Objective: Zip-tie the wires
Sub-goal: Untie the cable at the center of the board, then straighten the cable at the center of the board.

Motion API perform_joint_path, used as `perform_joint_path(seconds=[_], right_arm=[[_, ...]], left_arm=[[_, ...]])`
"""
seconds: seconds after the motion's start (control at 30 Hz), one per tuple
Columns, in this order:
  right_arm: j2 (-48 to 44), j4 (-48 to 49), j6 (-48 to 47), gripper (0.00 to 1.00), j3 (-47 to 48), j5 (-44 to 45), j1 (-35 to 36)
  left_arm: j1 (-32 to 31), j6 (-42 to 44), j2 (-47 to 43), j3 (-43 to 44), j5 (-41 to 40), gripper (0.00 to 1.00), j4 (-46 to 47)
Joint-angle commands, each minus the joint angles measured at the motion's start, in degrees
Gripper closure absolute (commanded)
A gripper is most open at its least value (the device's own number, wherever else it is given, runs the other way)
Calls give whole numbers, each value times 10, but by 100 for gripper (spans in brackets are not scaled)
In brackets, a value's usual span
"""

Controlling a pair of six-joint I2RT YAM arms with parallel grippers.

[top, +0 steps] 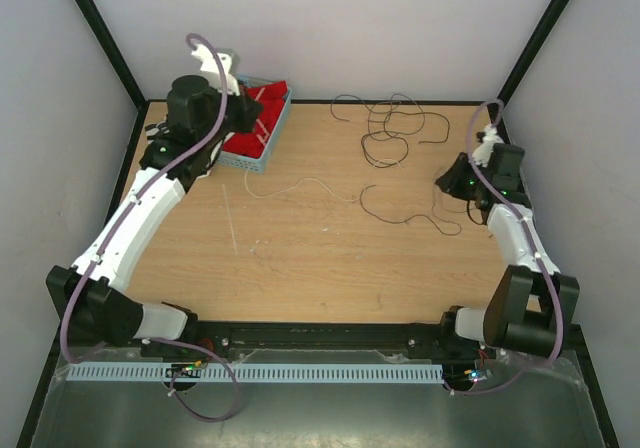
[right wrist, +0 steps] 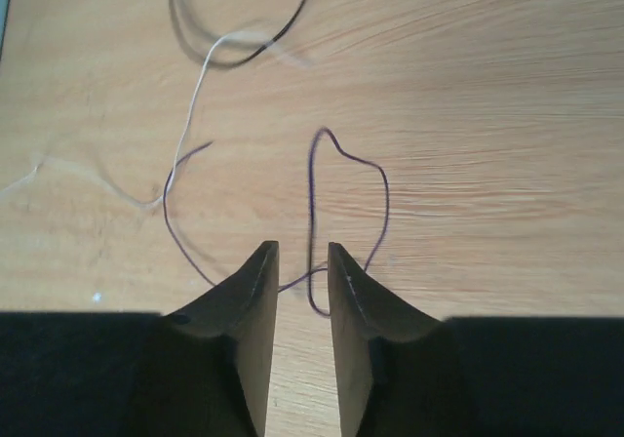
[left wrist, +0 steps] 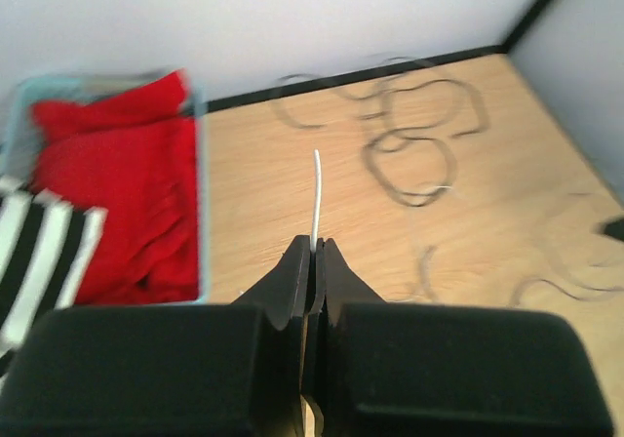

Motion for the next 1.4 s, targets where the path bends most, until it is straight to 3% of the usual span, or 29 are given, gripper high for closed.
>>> perform_joint_path(seconds=[0.0, 0.07, 0.13, 0.27, 0.33, 0.5, 0.67, 0.83, 0.9, 0.93, 1.07, 1.17, 1.23, 1.37], right_arm=[[31, 20, 11, 52, 17, -103, 30], [3, 33, 3, 34, 20, -97, 41], [-40, 77, 8, 21, 5, -105, 58], [-111, 286, 91, 6, -82, -201, 102], [-119, 397, 134, 3, -116, -221, 147], [-76, 533, 117, 1, -128, -187, 288], [16, 588, 87, 2, -87, -156, 394], [89, 602, 62, 2, -28, -136, 456], [118, 601, 56, 8, -3, -129, 467], [132, 603, 60, 15, 7, -129, 468], [160, 603, 62, 63, 21, -120, 468], [134, 568, 31, 87, -11, -95, 468], [107, 527, 2, 99, -33, -71, 468], [61, 446, -32, 100, -70, -43, 467]], left_arm=[[-58, -1, 2, 64, 60, 100, 28], [-83, 2, 4, 78, 61, 100, 30], [-106, 5, 8, 89, 64, 100, 32], [-143, 4, 17, 106, 66, 100, 40], [-159, 3, 20, 111, 67, 100, 44], [-189, 7, 30, 125, 66, 100, 51], [-205, 3, 33, 131, 73, 100, 51], [-216, 5, 26, 128, 73, 100, 52], [-218, 5, 21, 125, 75, 100, 51], [-219, 5, 19, 124, 75, 100, 52], [-219, 22, -3, 117, 51, 100, 52], [-216, 63, -25, 120, 1, 100, 41], [-201, 80, -37, 129, -28, 100, 24], [-132, 58, -69, 116, -27, 100, 11]])
